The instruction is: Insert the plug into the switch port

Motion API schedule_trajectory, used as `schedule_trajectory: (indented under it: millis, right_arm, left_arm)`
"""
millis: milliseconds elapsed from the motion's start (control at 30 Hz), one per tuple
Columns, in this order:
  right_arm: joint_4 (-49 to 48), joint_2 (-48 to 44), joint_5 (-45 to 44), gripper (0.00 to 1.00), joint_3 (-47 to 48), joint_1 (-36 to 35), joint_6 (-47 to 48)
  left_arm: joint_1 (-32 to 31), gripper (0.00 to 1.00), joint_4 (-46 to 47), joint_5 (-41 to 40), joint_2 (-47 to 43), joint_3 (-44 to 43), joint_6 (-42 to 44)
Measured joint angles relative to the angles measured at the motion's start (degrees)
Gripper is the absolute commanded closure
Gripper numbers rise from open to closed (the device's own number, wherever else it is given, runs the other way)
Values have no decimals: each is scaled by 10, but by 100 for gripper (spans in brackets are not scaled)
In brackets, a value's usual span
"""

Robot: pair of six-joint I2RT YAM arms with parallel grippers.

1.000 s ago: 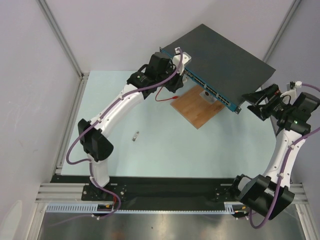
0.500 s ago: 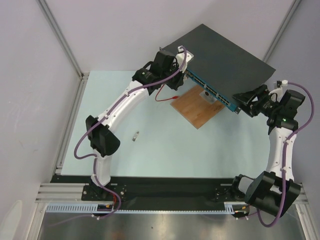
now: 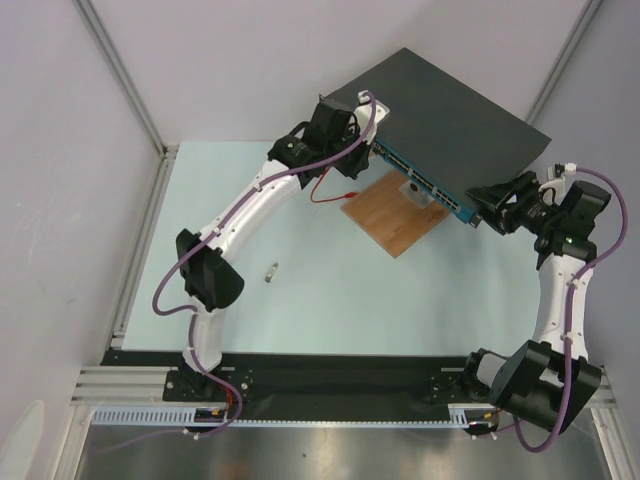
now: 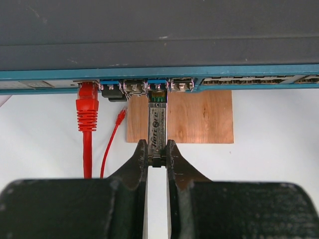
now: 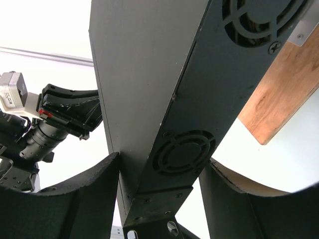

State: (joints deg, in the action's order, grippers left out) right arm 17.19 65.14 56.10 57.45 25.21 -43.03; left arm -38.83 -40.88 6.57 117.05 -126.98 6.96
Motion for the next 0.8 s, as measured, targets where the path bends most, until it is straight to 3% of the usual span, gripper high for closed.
schedule_trajectory:
  millis: [800]
  right_arm:
    - [1, 3, 4, 100, 0, 0, 6]
  left_arm:
    - [0, 100, -10, -4, 9, -19, 0]
